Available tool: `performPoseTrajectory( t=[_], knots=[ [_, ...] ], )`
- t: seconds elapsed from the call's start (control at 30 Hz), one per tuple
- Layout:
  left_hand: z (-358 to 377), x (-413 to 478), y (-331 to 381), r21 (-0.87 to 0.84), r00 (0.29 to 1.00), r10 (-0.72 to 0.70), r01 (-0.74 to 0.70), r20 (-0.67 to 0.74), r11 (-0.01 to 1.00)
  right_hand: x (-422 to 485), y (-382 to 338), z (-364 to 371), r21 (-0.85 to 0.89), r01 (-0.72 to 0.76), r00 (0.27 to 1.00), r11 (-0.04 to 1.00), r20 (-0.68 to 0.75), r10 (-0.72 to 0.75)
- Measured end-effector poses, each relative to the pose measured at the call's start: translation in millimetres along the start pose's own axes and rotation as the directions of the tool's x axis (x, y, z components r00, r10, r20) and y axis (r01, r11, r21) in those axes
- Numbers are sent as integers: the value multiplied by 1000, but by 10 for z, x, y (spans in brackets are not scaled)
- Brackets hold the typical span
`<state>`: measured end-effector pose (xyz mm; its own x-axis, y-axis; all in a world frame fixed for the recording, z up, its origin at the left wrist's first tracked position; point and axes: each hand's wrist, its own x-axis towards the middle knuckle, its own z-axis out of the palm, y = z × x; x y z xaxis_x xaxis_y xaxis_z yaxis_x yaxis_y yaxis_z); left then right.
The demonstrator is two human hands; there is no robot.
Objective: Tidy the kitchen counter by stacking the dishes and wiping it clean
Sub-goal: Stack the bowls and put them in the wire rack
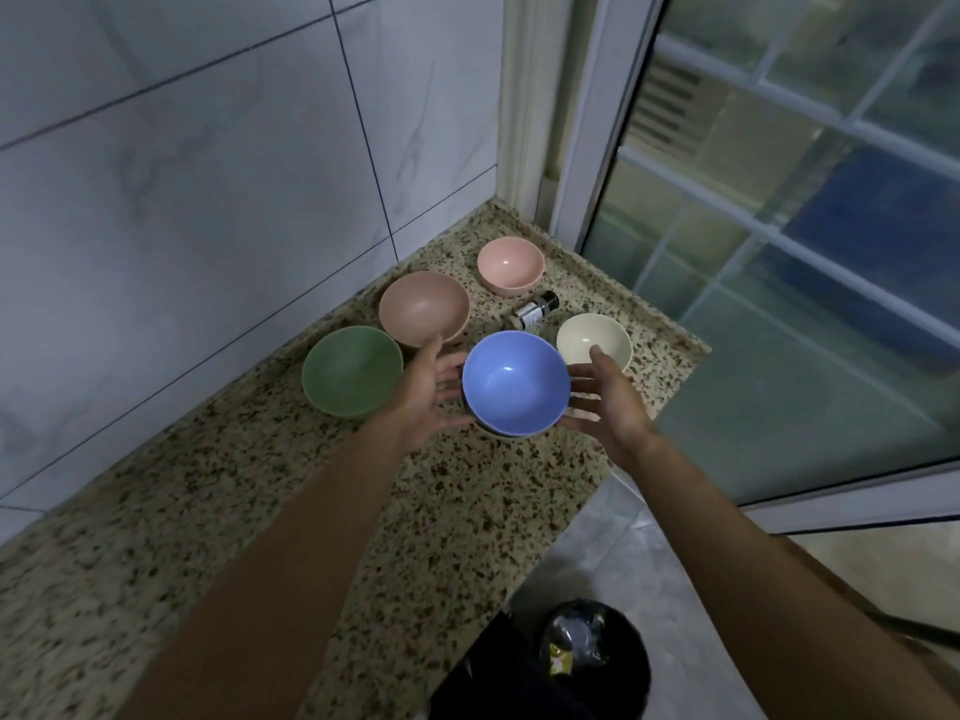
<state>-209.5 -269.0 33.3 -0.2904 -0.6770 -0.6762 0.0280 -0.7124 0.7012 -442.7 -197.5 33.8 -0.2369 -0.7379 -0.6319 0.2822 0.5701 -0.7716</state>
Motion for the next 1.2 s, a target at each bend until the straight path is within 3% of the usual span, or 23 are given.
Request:
performPoseTrajectory(
  t=[0.2,0.6,1.03,1.2],
  knots=[
    [-37,100,-69,148,996,-8,21,-85,989,85,95,70,-20,3,1000,1000,4,-3],
    [-102,169,-159,-7,998,-56,55,-42,998,141,85,157,62,-45,999,997,21,44],
    [-358,-32,633,21,977,204,-203,-60,979,291,-671,565,65,100,983,993,145,-108],
    [-551,21,995,22,955,257,-256,-149,966,520,-920,901,80,101,969,992,219,-116]
  ],
)
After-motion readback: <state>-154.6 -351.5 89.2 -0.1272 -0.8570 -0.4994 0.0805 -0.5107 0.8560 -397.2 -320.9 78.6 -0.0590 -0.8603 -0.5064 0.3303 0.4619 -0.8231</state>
